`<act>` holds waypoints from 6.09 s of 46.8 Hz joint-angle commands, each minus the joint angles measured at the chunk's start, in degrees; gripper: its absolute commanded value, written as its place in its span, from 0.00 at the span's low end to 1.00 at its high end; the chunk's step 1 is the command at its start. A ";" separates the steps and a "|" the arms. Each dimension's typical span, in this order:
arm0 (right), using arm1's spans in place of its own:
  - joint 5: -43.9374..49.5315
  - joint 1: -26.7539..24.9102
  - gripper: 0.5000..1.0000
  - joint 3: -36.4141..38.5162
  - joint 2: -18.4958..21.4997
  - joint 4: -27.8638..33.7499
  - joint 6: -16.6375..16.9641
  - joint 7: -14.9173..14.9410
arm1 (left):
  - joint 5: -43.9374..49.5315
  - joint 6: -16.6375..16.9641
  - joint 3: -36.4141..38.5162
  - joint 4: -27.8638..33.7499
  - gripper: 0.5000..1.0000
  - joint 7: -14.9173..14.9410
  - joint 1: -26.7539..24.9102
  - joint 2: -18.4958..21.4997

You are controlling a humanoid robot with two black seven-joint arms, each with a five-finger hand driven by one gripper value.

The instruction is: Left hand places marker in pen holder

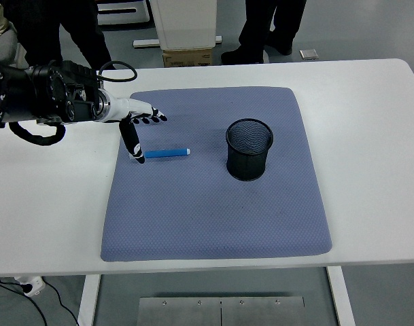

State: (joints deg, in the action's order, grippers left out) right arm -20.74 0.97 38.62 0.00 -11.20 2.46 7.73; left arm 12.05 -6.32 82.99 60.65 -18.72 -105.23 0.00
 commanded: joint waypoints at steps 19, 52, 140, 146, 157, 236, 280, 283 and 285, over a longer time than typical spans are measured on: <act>0.00 0.00 1.00 -0.04 0.00 -0.05 0.00 0.00 | -0.01 -0.10 -0.19 -0.01 0.72 0.00 0.65 0.00; 0.00 0.00 1.00 -0.04 0.00 0.04 0.00 0.00 | 0.08 -0.10 -0.28 -0.01 0.53 0.00 0.65 0.00; 0.00 0.00 1.00 -0.04 0.00 -0.05 0.00 0.00 | 0.08 1.39 -2.30 -0.71 0.31 0.09 2.84 0.00; 0.00 0.00 1.00 -0.04 0.00 -0.04 0.00 0.00 | -0.01 1.57 -2.13 -0.71 0.32 0.09 2.93 0.00; 0.00 0.00 1.00 0.05 0.00 0.04 0.00 0.00 | -0.10 2.45 -1.69 -0.88 0.34 0.09 3.81 0.00; 0.00 0.00 1.00 -0.04 0.00 -0.05 0.00 0.00 | -0.45 6.49 0.60 -1.15 0.29 0.00 5.48 0.00; 0.00 0.00 1.00 -0.04 0.00 -0.05 0.00 0.00 | -0.36 6.58 -2.04 -1.85 0.29 0.00 5.57 0.00; 0.00 0.00 1.00 -0.04 0.00 -0.05 0.00 0.00 | -0.36 6.67 -2.39 -1.94 0.29 0.00 5.57 0.00; 0.00 0.00 1.00 -0.04 0.00 -0.04 0.00 0.00 | -0.36 6.58 -2.83 -2.29 0.29 0.00 6.01 0.00</act>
State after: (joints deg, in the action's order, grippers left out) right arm -20.74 0.97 38.59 0.00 -11.24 2.47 7.73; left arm 11.70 0.32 80.58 58.67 -18.72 -99.63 0.00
